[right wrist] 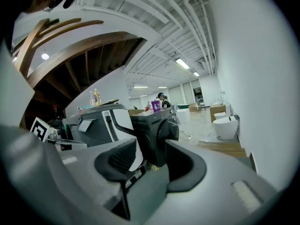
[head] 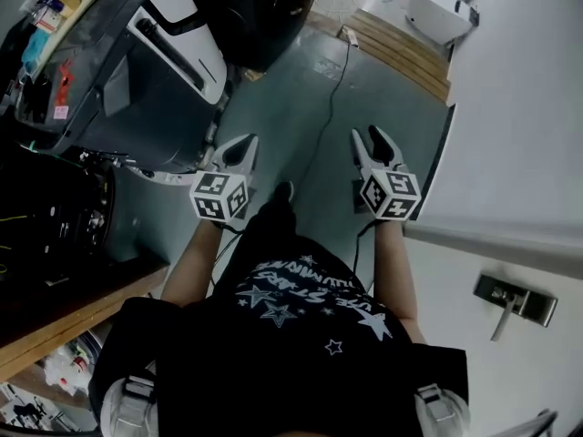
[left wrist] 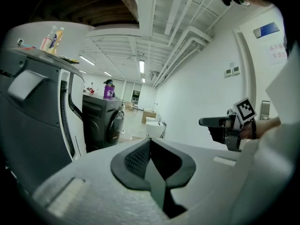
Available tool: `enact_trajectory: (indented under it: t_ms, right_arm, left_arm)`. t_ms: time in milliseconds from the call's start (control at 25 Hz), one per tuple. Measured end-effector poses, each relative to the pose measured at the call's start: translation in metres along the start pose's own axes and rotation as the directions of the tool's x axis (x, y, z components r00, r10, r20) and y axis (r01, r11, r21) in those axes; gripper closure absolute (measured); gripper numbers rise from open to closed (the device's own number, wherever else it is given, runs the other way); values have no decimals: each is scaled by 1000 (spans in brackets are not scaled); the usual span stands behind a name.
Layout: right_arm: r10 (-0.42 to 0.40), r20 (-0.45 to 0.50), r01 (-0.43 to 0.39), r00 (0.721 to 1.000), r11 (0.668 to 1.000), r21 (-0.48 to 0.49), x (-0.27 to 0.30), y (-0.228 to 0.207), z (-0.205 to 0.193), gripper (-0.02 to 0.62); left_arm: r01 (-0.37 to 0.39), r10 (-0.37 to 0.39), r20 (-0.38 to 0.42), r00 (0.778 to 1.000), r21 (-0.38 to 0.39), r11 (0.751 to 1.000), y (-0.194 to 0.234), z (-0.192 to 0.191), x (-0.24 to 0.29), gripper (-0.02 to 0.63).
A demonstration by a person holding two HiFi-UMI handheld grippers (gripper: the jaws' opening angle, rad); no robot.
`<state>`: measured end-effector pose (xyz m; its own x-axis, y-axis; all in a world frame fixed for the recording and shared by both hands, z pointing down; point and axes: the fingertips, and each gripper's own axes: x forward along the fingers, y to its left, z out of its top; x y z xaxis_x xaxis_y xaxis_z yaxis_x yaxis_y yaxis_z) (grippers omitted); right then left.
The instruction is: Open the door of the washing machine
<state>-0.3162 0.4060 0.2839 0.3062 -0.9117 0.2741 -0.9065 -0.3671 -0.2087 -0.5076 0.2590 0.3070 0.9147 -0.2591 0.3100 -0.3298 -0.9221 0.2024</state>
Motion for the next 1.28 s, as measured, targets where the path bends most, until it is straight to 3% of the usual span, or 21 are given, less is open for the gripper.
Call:
enact_trajectory:
  t_ms: [160,320,440,640,840,1080,1280]
  right_arm:
    - [-5,-51,5,999,1000,3,69,-23,20,330]
    - [-22,-77,22,997,1000,-8,124,-40,48,327]
    - [-33,-78,34,996,999,3,158,-45,60,327]
    - [-37,-71,36,997,999,-6,199,-59,69,327]
    - [-44,-50,44,998,999,-7,233,-90,82,327]
    - [5,-63,-3,998,999,32,289,-131,88,327]
    - [102,-75,-98,992,994,46,357,-185,100,327]
  left_arm:
    - [4,-5,-15,1000,-17,1000,44,18,59,595]
    - [33,-34,-32,999,-47,998,74,44,111,595]
    - [77,-78,-35,996,-19,997,96,66,142,595]
    - [64,-66,-34,997,-56,996,134,87,186,595]
    - [58,-60,-56,997,-42,997,144,94,233,595]
    - [16,-20,-64,998,-63,998,144,101,278,595]
    - [-92,86,-91,992,-66,994,148,105,332,595]
